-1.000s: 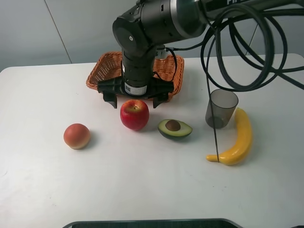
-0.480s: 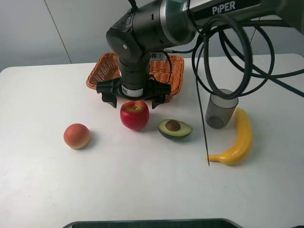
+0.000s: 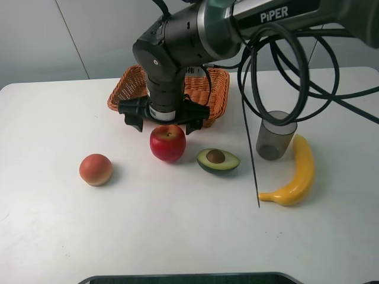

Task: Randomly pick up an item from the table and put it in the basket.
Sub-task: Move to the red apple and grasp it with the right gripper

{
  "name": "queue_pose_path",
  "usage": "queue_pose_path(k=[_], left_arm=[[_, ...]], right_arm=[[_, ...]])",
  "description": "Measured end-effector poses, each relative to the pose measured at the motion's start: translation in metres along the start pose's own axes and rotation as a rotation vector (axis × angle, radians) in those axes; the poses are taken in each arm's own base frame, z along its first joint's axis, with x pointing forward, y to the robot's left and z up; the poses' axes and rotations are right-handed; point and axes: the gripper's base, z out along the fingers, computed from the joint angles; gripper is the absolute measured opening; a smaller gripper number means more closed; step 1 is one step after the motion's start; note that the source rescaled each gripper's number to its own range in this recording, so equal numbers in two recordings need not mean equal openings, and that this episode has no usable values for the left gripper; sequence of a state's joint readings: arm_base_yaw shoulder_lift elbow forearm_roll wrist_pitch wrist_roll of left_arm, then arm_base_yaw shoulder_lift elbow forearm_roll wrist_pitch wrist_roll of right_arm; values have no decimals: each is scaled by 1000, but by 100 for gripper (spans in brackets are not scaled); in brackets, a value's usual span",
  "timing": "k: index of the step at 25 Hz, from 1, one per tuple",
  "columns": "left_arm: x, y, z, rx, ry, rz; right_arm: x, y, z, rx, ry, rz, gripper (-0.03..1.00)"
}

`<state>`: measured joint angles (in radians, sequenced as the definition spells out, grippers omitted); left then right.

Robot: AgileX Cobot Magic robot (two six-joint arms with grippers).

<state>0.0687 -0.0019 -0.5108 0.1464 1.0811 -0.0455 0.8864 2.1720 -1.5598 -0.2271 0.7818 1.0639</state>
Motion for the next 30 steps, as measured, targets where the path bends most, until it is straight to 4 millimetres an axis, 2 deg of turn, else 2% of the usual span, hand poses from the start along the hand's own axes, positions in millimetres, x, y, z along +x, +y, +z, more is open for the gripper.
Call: queue_pose_path(k=[17,18,20,21,30], left_arm=[[0,0,0,0,0,0],[0,0,0,0,0,0],[0,0,0,0,0,0],[0,0,0,0,0,0],[0,0,0,0,0,0]], right_arm=[[6,-2,21,35,30,-9,99],[6,-2,21,36,31,-12,77],[7,-3,22,41,34,-12,0],[7,-3,22,41,34,-12,4],[7,-3,23,42,35,-13,4]])
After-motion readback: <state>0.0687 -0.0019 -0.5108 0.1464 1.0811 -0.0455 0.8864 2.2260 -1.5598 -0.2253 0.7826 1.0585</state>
